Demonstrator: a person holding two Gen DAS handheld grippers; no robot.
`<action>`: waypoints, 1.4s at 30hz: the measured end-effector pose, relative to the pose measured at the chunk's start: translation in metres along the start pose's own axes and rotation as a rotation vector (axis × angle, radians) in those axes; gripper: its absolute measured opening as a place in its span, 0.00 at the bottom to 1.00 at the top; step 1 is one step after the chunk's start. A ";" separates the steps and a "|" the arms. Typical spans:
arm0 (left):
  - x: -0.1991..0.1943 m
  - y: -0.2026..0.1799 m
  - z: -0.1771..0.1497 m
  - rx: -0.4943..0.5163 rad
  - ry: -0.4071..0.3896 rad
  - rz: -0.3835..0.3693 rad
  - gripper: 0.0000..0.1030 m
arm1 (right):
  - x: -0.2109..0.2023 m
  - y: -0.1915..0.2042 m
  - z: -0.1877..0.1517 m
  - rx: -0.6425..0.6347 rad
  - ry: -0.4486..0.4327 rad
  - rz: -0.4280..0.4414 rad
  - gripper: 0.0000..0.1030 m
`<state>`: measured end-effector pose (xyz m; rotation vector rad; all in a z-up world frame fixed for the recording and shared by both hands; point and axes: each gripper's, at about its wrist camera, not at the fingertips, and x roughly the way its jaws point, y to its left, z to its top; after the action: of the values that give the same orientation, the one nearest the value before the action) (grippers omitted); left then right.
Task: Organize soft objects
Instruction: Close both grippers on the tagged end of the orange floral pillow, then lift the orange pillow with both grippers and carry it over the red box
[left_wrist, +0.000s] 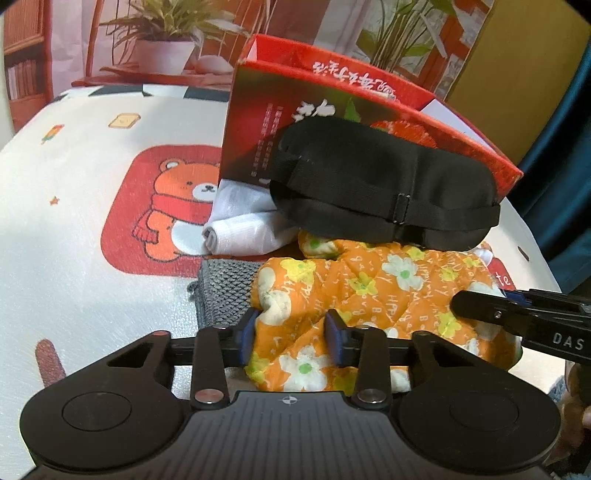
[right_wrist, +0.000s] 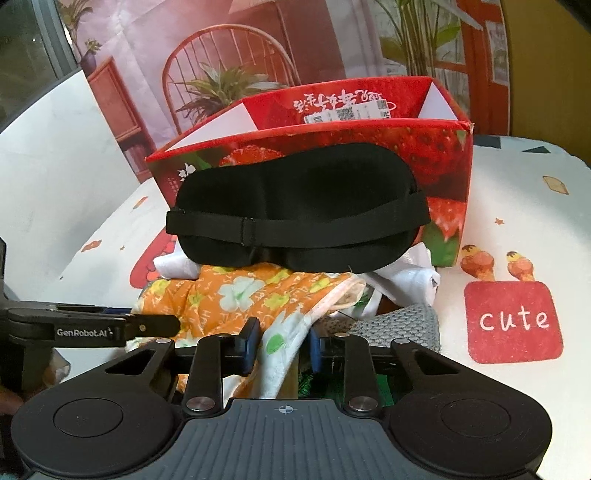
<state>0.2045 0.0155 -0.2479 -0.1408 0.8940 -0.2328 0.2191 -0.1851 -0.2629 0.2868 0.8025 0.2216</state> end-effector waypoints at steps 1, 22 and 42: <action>-0.003 -0.001 0.000 0.004 -0.005 -0.001 0.33 | -0.001 0.000 0.000 0.000 -0.004 0.001 0.21; -0.045 -0.017 0.010 0.088 -0.133 -0.033 0.14 | -0.029 0.006 0.013 -0.033 -0.087 0.067 0.11; -0.072 -0.034 0.002 0.155 -0.181 -0.061 0.13 | -0.049 0.002 0.009 0.006 -0.081 0.096 0.11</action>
<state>0.1575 0.0012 -0.1851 -0.0438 0.6899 -0.3397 0.1927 -0.1998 -0.2233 0.3379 0.7104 0.2959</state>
